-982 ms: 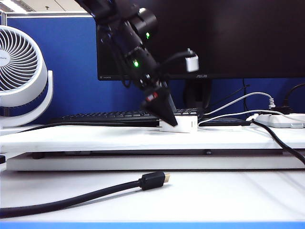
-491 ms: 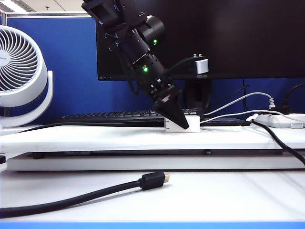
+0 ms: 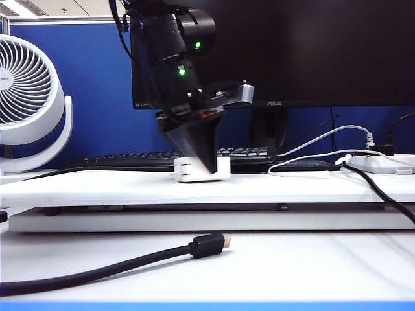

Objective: Pick up the Type-C charging cable and the charging base, insert one end of the Type-C charger into the corresponding slot on the base, and finally place the plugged-in charger back on the table.

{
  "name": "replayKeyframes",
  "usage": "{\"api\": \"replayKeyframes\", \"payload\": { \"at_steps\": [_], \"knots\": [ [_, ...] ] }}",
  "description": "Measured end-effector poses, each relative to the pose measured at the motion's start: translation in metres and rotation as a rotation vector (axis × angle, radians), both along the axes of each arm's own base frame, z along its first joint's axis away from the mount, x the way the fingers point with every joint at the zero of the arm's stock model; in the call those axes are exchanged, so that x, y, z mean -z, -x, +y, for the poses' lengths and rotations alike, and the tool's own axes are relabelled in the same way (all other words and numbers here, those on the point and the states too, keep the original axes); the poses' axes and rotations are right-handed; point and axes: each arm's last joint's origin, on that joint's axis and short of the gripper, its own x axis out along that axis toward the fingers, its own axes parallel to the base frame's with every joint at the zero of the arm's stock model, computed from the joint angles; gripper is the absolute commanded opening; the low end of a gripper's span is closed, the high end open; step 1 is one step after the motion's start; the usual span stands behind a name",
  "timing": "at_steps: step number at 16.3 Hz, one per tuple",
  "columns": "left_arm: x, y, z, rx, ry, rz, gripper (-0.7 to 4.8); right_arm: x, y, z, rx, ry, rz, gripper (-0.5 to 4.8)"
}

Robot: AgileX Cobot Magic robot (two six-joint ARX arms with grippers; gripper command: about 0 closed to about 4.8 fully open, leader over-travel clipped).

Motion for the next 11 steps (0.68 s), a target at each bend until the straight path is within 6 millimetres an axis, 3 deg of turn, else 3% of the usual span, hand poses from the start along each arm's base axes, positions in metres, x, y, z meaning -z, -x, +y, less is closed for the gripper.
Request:
{"api": "replayKeyframes", "payload": {
  "at_steps": [6,7,8,9,11],
  "knots": [
    [-0.001,0.005,0.003,-0.017,-0.028,0.048,0.93,0.0,0.0,0.0,-0.002,0.0,0.0,-0.01],
    [-0.002,0.007,0.005,-0.021,-0.037,0.062,1.44,0.0,0.0,0.0,-0.002,0.0,0.0,-0.01],
    [-0.002,0.008,0.006,-0.023,-0.046,0.074,2.92,0.0,0.0,0.0,-0.002,0.0,0.0,-0.01],
    [-0.002,0.01,0.007,-0.026,-0.055,0.088,4.04,0.0,0.0,0.0,-0.002,0.0,0.0,-0.01],
    [0.004,0.015,0.011,-0.028,-0.115,0.153,4.35,0.0,0.0,0.0,-0.002,0.001,0.003,-0.01]
  ]
}}
